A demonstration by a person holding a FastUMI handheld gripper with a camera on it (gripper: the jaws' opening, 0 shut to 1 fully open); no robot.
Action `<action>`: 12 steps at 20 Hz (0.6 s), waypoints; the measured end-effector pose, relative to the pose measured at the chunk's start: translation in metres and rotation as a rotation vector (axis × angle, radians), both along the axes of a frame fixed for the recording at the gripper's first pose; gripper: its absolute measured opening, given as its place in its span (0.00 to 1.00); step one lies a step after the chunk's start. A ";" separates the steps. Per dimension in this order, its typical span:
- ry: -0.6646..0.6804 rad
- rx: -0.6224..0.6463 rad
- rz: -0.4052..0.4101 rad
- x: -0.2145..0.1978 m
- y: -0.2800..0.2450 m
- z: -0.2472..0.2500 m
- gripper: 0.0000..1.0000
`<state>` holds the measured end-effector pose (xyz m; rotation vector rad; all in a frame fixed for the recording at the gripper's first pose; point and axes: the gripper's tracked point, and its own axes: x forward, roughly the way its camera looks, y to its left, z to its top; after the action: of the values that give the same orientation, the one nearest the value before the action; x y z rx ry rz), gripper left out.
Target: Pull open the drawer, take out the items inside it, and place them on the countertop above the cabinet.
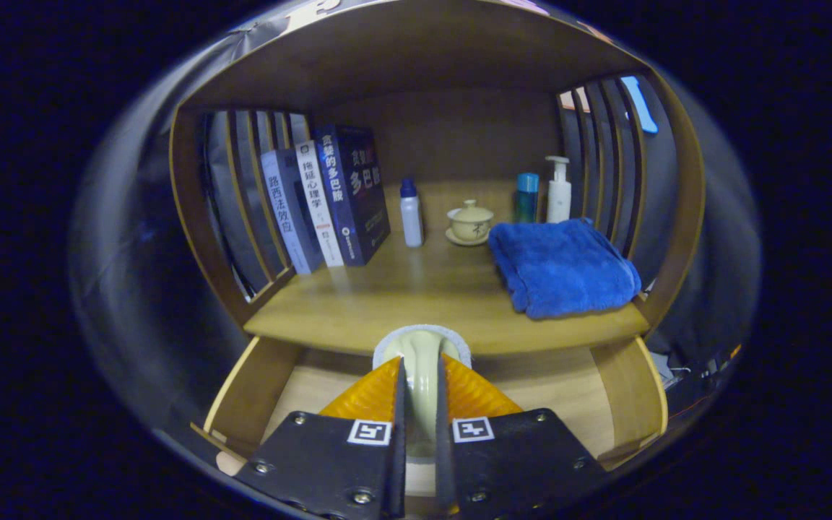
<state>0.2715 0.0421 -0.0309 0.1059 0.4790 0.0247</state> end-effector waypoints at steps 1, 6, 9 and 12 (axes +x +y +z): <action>-0.011 -0.011 -0.009 0.009 -0.002 0.003 0.17; -0.038 -0.036 -0.045 0.056 -0.004 0.007 0.17; -0.024 -0.017 -0.062 0.080 0.000 -0.001 0.17; -0.026 -0.017 -0.074 0.095 0.001 -0.004 0.17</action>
<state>0.3667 0.0427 -0.0350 0.1063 0.4486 -0.0504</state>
